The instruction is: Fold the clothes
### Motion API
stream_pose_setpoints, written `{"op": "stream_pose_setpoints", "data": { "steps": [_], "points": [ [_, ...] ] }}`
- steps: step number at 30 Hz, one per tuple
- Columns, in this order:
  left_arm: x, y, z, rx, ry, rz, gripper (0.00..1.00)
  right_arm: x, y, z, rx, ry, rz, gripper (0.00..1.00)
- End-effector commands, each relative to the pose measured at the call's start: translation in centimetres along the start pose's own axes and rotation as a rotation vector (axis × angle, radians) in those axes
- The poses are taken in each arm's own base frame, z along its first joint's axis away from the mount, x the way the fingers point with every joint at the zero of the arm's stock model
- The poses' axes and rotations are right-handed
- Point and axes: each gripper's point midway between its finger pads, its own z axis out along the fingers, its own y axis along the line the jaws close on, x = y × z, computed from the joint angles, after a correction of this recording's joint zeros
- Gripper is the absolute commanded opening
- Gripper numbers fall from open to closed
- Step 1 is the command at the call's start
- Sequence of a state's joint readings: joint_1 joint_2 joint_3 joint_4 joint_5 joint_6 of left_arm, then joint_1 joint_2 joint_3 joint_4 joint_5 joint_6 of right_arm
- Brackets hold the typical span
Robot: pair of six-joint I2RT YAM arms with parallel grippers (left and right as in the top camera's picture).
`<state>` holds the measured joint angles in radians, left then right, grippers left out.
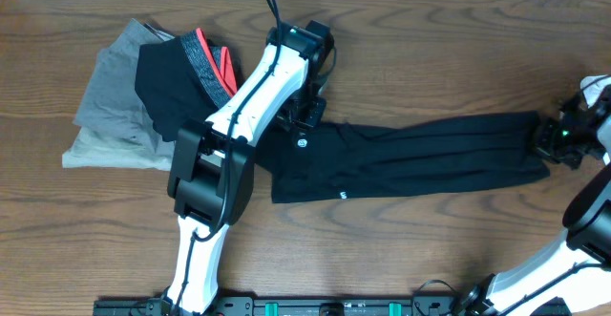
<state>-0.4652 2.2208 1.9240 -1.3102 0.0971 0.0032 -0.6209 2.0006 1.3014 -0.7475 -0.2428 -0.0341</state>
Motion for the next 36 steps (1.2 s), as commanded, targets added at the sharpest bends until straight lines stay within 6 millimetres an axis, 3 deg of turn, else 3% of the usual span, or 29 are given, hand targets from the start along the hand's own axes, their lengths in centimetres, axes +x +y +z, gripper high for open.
{"op": "stream_pose_setpoints", "data": {
  "steps": [1,7,10,14,20,27,32,34,36],
  "points": [
    [-0.3,1.9,-1.4,-0.006,-0.032,-0.04,0.29,-2.9,-2.0,-4.8,0.069,-0.15,0.09,0.01],
    [-0.1,5.6,-5.6,0.004,-0.14,-0.13,0.29,-4.6,-2.2,-10.7,0.075,-0.314,0.117,0.01],
    [0.3,7.3,-8.0,0.005,-0.207,-0.172,0.3,-4.4,-0.2,-13.1,0.021,-0.356,0.07,0.01],
    [0.8,9.1,-10.8,0.001,-0.298,-0.214,0.3,-2.7,2.9,-14.1,-0.018,-0.326,0.006,0.01],
    [0.8,9.9,-13.0,-0.004,-0.378,-0.234,0.31,0.8,9.6,-11.7,-0.062,-0.182,-0.144,0.01],
    [0.8,9.9,-13.1,-0.004,-0.38,-0.234,0.31,5.7,17.0,-8.3,-0.058,-0.074,-0.379,0.02],
    [0.9,9.9,-13.1,-0.004,-0.379,-0.233,0.31,9.7,20.1,-5.4,-0.056,-0.017,-0.491,0.02],
    [0.9,9.9,-13.1,-0.004,-0.378,-0.234,0.31,11.0,20.4,-4.2,-0.053,0.001,-0.514,0.03],
    [0.9,9.9,-13.0,-0.004,-0.376,-0.234,0.31,11.9,20.2,-3.2,-0.033,0.012,-0.519,0.14]
  ]
}}
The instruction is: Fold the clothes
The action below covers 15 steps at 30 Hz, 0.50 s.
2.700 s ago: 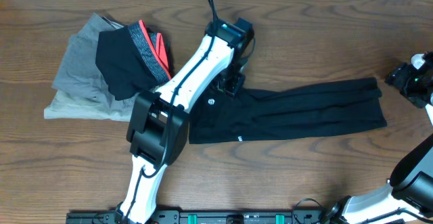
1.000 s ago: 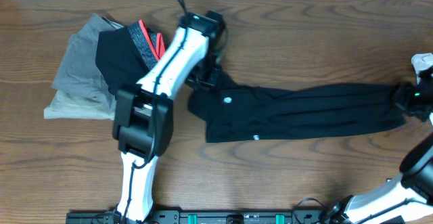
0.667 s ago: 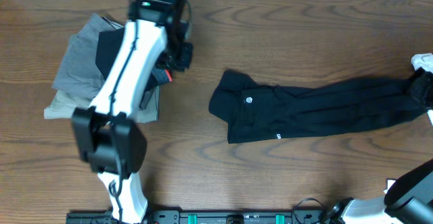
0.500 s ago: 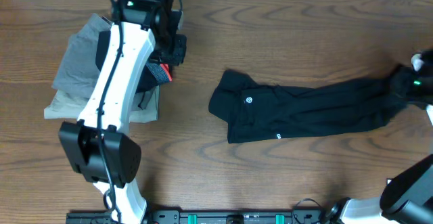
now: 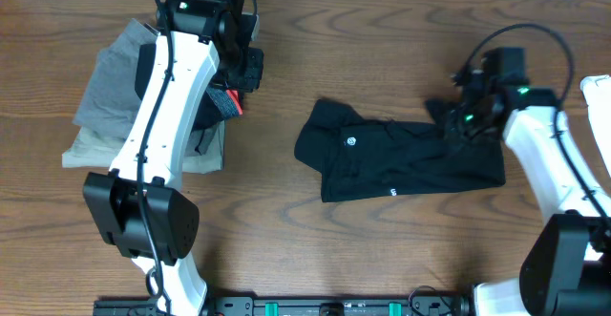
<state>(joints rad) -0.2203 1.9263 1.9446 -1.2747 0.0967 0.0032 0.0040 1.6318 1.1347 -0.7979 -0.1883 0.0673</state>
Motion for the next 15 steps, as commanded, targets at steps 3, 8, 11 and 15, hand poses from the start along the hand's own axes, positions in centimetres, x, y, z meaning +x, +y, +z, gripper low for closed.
{"op": "stream_pose_setpoints", "data": {
  "steps": [3,8,11,15],
  "points": [
    [-0.3,0.3,-0.6,-0.011,-0.019,0.0,0.31,2.4,0.3,2.1,0.027,0.046,-0.015,0.33],
    [-0.3,0.3,-0.6,-0.011,-0.02,0.0,0.31,2.0,-0.2,1.6,0.029,0.028,-0.04,0.41],
    [-0.3,0.3,-0.6,-0.011,-0.019,0.0,0.31,1.2,-1.3,0.9,0.035,-0.006,0.01,0.47],
    [-0.2,0.3,-0.5,-0.011,-0.015,-0.005,0.49,0.6,-4.3,0.3,0.057,-0.041,0.175,0.45]
  ]
}}
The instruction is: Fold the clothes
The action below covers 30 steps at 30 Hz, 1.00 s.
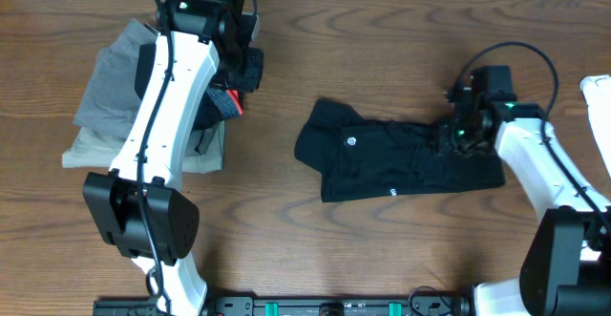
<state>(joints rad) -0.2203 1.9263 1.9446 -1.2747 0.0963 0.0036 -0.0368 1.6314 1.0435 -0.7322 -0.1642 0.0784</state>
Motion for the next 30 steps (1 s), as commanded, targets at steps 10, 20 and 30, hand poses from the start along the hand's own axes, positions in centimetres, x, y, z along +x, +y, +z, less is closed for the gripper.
{"op": "stream_pose_setpoints", "data": {
  "steps": [10,20,30],
  "points": [
    [2.2,-1.8,0.9,0.115,0.094,-0.048,0.52,-2.8,-4.3,-0.5,-0.033,-0.118,0.269,0.08],
    [4.0,-1.7,2.5,0.116,0.16,-0.055,0.52,-1.9,3.5,4.7,-0.302,-0.004,0.217,0.03],
    [3.6,-1.8,2.5,0.117,0.145,-0.053,0.53,-4.2,13.8,-2.6,-0.875,-0.191,-0.209,0.06]
  ]
}}
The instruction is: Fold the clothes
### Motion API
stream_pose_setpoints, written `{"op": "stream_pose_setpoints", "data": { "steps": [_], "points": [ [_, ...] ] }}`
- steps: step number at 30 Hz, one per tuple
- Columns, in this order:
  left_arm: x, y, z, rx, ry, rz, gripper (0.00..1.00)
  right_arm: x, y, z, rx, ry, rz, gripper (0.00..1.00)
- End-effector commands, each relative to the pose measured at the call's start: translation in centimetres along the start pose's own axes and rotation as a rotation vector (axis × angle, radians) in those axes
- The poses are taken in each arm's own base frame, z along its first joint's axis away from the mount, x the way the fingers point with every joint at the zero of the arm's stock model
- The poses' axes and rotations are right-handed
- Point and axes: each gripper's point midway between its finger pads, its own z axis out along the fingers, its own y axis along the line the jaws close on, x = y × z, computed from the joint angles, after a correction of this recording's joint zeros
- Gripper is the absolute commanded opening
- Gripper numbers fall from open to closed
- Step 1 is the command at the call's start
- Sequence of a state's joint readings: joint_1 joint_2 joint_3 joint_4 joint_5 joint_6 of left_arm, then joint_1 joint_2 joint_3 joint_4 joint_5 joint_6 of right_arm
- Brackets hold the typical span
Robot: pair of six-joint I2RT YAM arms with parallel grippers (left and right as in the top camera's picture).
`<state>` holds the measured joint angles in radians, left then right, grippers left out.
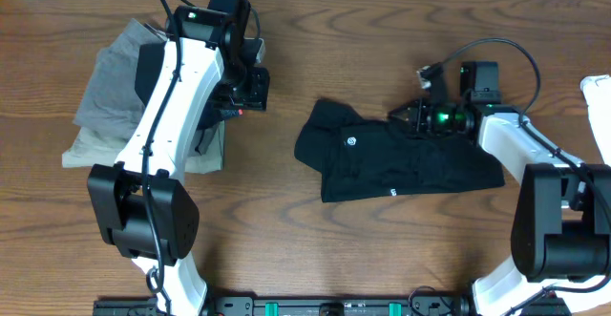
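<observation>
A black garment (401, 163) with a small round logo lies bunched and shortened at the table's middle. My right gripper (403, 115) points left and sits at the garment's upper edge, right of the logo; the overhead view does not show how its jaws stand. My left gripper (253, 89) hovers at the right side of the clothes pile (110, 115), well left of the black garment, with nothing seen in it; its jaws are not readable either.
The pile at the left holds grey pieces, a black piece and a red-trimmed piece (227, 101). A white object (600, 92) sits at the right table edge. Bare wooden table (382, 259) runs along the front.
My right gripper has moved left and slightly up, from the garment's right part to its upper middle edge. My left gripper has shifted slightly down beside the pile. The garment's outline looks unchanged.
First the black garment lay stretched long, my left gripper at its left end and my right at its far right end. Then it lay shortened at the middle, my left arm back by the pile, my right gripper over its right part and now its upper middle edge.
</observation>
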<state>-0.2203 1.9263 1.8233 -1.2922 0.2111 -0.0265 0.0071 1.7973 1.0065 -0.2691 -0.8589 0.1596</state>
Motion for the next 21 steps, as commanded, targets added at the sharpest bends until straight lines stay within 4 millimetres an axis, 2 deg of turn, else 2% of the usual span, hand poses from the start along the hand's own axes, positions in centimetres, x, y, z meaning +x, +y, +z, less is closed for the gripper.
{"op": "stream_pose_setpoints", "data": {
  "steps": [1,3,6,8,11,12,15,19,21],
  "points": [
    [0.1,-0.1,-0.1,0.013,0.002,-0.008,0.53,-1.2,3.1,-2.2,-0.127,-0.045,-0.133,0.06],
    [0.3,-0.1,-0.1,0.013,0.01,-0.01,0.53,-2.1,1.0,-3.9,-0.01,-0.094,-0.112,0.07],
    [0.6,-0.2,-0.1,0.012,0.023,-0.009,0.53,-2.7,-3.6,-8.0,0.239,-0.158,-0.013,0.07],
    [0.7,-0.2,-0.1,0.011,0.024,-0.009,0.53,-1.7,-6.3,-10.6,0.372,-0.163,0.081,0.07],
    [0.4,-0.2,-0.1,0.013,0.012,-0.008,0.53,1.1,-9.1,-12.3,0.51,-0.109,0.247,0.07],
    [0.2,-0.2,-0.1,0.013,0.005,-0.007,0.53,2.3,-10.0,-12.4,0.561,-0.078,0.307,0.06],
    [-0.1,-0.2,-0.1,0.014,-0.005,-0.005,0.53,3.9,-11.0,-12.1,0.609,-0.039,0.373,0.05],
    [-0.1,-0.2,-0.1,0.014,-0.005,-0.005,0.53,5.4,-11.5,-9.8,0.601,-0.001,0.392,0.05],
    [-0.1,-0.2,-0.1,0.014,-0.005,-0.005,0.53,5.5,-11.1,-8.3,0.556,0.01,0.375,0.03]
  ]
}}
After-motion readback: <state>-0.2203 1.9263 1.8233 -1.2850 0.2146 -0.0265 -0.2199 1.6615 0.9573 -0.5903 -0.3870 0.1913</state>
